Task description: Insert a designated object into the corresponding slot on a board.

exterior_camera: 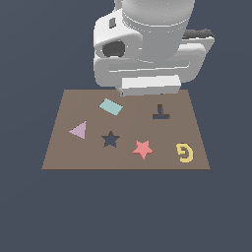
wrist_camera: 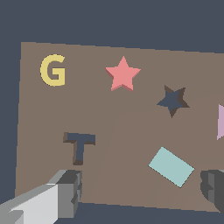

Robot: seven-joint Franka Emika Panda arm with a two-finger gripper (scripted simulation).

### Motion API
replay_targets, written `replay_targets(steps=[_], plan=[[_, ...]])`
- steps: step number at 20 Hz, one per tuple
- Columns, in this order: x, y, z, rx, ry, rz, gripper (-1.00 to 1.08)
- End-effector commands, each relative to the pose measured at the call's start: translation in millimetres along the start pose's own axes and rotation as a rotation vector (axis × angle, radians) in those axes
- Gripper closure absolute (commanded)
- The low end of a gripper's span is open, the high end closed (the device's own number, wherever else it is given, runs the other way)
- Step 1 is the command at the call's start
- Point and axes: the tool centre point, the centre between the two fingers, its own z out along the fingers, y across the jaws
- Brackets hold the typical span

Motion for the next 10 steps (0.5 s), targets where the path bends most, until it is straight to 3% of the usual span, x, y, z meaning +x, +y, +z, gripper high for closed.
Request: replay_targets(steps=[1, 10], plan=[[0.0, 0.0, 0.0, 0.000, 0.000, 0.000, -0.92], [12.6, -3.0, 14.2, -0.001, 0.003, 0.043, -0.92]])
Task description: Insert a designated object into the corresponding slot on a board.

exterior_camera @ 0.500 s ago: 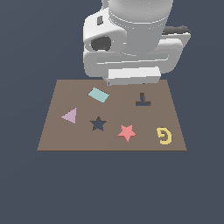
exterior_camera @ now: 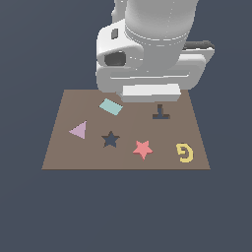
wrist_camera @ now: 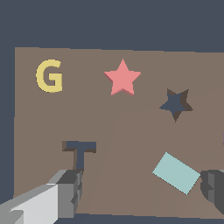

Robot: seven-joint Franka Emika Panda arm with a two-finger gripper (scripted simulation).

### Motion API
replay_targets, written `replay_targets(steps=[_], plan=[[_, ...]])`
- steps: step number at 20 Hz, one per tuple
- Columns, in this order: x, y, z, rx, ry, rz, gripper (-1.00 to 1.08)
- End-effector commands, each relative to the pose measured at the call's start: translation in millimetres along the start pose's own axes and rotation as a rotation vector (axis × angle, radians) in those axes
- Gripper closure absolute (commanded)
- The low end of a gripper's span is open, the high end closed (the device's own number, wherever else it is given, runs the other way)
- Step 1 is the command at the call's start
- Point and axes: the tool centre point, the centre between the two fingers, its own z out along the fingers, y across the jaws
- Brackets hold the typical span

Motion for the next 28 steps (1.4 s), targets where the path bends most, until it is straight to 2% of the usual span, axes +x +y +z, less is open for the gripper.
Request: replay_targets(steps=[1, 17, 28], plan=[[6.1, -1.7, 7.6, 0.000, 0.001, 0.021, -0.92], [77.2, -8.4, 82.0, -0.005, 0.020, 0.251, -0.92], [99.8, -6.1, 102.5, -0.005, 0.025, 0.320, -0.92]])
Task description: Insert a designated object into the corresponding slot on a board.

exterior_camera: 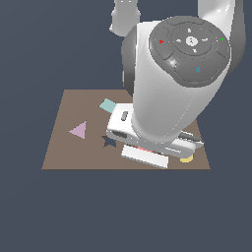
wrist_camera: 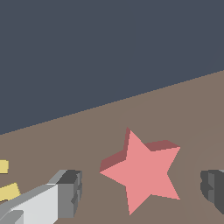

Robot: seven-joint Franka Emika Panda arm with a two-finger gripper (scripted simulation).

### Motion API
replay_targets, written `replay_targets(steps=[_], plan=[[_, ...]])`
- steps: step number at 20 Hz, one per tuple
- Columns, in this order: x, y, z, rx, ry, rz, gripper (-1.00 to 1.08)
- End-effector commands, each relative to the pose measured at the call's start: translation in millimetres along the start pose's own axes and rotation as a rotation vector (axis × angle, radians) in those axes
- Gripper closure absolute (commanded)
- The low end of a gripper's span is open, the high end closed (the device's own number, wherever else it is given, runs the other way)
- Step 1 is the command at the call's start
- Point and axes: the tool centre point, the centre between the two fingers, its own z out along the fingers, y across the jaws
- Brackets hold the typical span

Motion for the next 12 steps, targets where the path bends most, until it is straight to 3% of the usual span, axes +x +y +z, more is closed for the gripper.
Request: replay_targets(steps=[1, 12], plan=[[2.5, -0.5, 1.6, 0.000, 0.001, 0.007, -0.92], [3.1, -0.3, 20.2, 0.000, 0.001, 0.009, -0.92]])
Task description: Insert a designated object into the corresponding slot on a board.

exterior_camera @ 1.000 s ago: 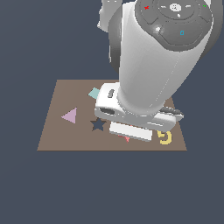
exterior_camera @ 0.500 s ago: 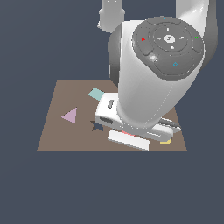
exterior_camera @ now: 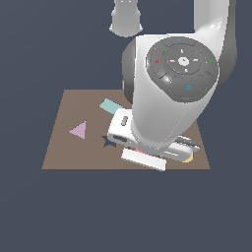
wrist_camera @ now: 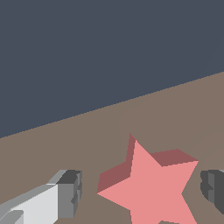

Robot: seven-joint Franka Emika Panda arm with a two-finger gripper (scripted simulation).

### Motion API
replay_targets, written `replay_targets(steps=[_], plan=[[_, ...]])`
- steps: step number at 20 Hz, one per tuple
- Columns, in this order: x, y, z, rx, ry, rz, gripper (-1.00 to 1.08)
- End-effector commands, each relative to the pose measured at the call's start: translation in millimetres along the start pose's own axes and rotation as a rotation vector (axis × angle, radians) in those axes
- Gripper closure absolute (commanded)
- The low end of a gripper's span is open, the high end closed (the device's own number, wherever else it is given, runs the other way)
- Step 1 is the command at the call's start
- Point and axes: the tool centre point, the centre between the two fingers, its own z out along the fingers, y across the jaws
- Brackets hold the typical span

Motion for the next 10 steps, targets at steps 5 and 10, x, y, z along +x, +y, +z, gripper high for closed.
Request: replay_targets(steps=[5, 10], plan=[[0.2, 0.1, 5.7, 0.000, 0.000, 0.001, 1.08], [0.2, 0.1, 5.7, 0.000, 0.000, 0.001, 1.08]])
